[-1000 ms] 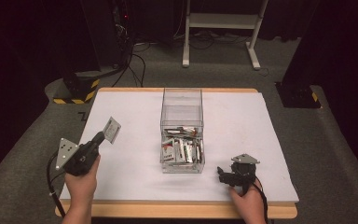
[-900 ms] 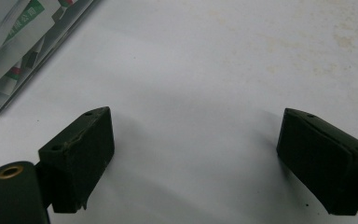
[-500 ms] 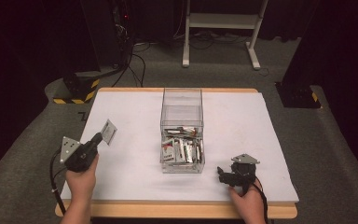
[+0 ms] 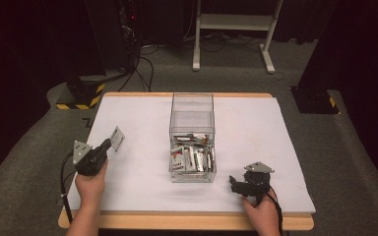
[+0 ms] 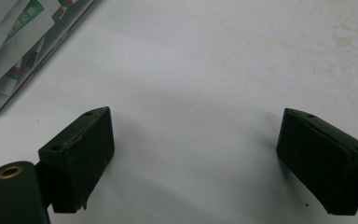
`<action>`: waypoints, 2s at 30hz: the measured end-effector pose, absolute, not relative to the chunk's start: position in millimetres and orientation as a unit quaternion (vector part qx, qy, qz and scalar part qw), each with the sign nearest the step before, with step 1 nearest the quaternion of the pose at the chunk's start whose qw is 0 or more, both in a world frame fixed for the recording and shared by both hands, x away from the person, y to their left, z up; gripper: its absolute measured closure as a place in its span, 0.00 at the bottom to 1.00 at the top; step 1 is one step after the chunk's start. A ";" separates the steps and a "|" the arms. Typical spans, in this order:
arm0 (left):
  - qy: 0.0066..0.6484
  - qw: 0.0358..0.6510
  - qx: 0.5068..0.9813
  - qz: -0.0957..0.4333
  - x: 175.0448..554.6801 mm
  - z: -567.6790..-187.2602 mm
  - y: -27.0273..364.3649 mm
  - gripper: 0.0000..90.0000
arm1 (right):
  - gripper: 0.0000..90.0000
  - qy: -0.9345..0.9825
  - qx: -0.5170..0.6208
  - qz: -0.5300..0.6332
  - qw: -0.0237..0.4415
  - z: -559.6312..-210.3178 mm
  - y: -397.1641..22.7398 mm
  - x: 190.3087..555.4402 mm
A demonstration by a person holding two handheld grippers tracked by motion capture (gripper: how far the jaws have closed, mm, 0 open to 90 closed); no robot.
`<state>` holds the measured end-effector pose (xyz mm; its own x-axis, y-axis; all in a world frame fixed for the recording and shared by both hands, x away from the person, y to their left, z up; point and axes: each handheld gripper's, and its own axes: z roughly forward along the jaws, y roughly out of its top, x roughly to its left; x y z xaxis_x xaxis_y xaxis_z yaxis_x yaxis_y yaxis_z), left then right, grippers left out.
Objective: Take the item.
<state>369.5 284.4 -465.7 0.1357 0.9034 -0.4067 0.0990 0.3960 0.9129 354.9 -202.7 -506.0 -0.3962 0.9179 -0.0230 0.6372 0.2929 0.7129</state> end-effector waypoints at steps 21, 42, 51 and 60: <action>0.583 0.584 0.457 0.333 377.2 -483.9 280.1 1.00 | 0.13 0.772 0.504 0.317 0.222 -506.0 -202.4 354.6; 0.571 0.619 0.469 0.266 375.8 -483.9 259.7 0.80 | 0.13 0.772 0.505 0.318 0.222 -506.0 -202.0 354.0; 0.563 0.624 0.481 0.249 372.6 -482.0 251.1 0.75 | 0.13 0.772 0.504 0.318 0.222 -506.0 -202.0 353.8; 0.561 0.624 0.490 0.236 366.1 -478.0 238.2 0.66 | 0.13 0.772 0.504 0.318 0.222 -506.0 -202.1 353.9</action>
